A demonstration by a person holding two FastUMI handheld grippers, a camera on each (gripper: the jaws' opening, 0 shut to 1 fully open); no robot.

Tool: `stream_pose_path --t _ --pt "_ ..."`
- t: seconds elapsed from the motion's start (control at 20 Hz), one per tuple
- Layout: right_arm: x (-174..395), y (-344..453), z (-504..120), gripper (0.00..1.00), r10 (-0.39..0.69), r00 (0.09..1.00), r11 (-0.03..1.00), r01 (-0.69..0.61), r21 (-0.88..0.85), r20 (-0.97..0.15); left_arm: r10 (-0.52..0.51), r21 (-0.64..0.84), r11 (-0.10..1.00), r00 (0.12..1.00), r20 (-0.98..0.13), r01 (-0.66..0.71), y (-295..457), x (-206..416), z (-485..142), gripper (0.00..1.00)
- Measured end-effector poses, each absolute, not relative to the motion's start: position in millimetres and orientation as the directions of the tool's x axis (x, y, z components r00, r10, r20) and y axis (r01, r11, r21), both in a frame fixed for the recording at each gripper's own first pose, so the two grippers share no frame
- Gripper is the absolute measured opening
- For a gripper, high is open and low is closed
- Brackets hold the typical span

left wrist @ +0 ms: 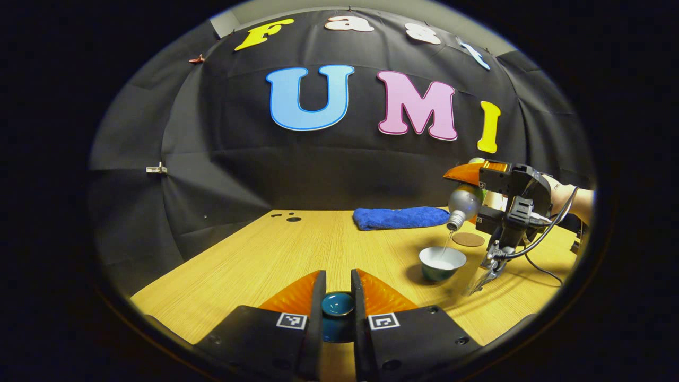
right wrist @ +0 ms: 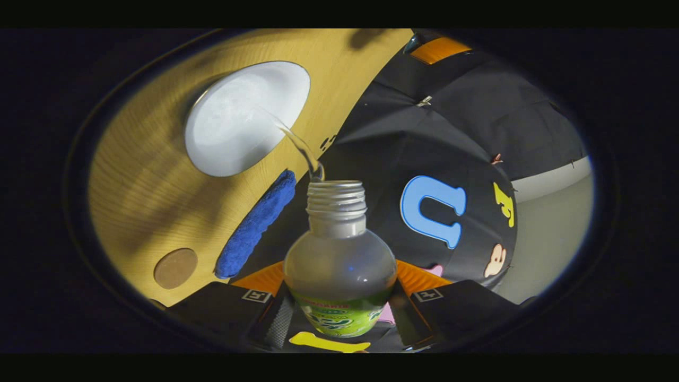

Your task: Open the teacup lid with one hand, grasp the water bottle and pour water into the teacup with the other hand; after pouring, place the water bottle on the coaster and then close the teacup lid.

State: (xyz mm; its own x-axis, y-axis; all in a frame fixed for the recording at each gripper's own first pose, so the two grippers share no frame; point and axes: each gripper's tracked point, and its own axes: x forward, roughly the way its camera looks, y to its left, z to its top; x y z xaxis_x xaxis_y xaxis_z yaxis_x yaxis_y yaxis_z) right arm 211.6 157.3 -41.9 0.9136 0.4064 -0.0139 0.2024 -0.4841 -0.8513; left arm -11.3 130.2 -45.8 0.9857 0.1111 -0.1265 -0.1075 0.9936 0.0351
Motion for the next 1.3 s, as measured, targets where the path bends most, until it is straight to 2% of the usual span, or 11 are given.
stream_pose_path --t 0.2,0.25,0.5,0.55,0.65,0.7,0.9,0.95,1.0,1.1,1.3 --pt "211.4 162.2 -35.6 0.84 0.423 0.906 -0.493 0.229 -0.840 -0.001 0.113 0.032 0.993 0.985 -0.128 -0.110 130.4 -10.6 -46.8 0.28" --pt "212.0 163.3 -35.5 0.81 0.426 0.905 -0.492 0.232 -0.839 0.000 0.113 0.031 0.993 0.985 -0.127 -0.110 130.4 -10.8 -46.8 0.28" --pt "209.0 168.8 -32.9 0.81 0.444 0.896 -0.514 0.261 -0.817 0.007 0.110 0.040 0.994 0.985 -0.130 -0.105 129.3 -10.3 -47.2 0.28" --pt "208.8 169.2 -32.4 0.81 0.447 0.895 -0.520 0.266 -0.812 0.006 0.115 0.043 0.993 0.985 -0.131 -0.110 130.9 -11.3 -47.1 0.31" --pt "209.4 168.6 -31.1 0.81 0.449 0.894 -0.535 0.275 -0.799 0.008 0.120 0.035 0.993 0.984 -0.133 -0.116 133.6 -10.4 -47.7 0.28" --pt "209.9 167.8 -31.6 0.84 0.449 0.894 -0.538 0.276 -0.796 0.007 0.120 0.031 0.993 0.984 -0.135 -0.117 133.5 -9.5 -48.7 0.28" --pt "209.8 166.6 -31.0 0.81 0.450 0.893 -0.539 0.280 -0.795 0.009 0.122 0.032 0.992 0.983 -0.135 -0.119 134.2 -11.4 -49.8 0.28" --pt "209.6 168.0 -31.0 0.77 0.453 0.891 -0.538 0.280 -0.795 0.007 0.123 0.035 0.992 0.983 -0.136 -0.119 134.5 -11.6 -48.7 0.28" --pt "209.5 168.2 -30.2 0.77 0.454 0.891 -0.538 0.282 -0.795 0.009 0.127 0.037 0.992 0.982 -0.138 -0.123 135.9 -12.1 -51.0 0.31" --pt "209.6 168.3 -28.6 0.81 0.456 0.890 -0.541 0.285 -0.791 0.008 0.132 0.032 0.991 0.981 -0.140 -0.129 138.2 -13.5 -51.8 0.28" --pt "209.0 169.0 -28.4 0.81 0.461 0.887 -0.548 0.292 -0.784 0.008 0.137 0.034 0.990 0.981 -0.136 -0.134 140.1 -14.1 -50.1 0.28"
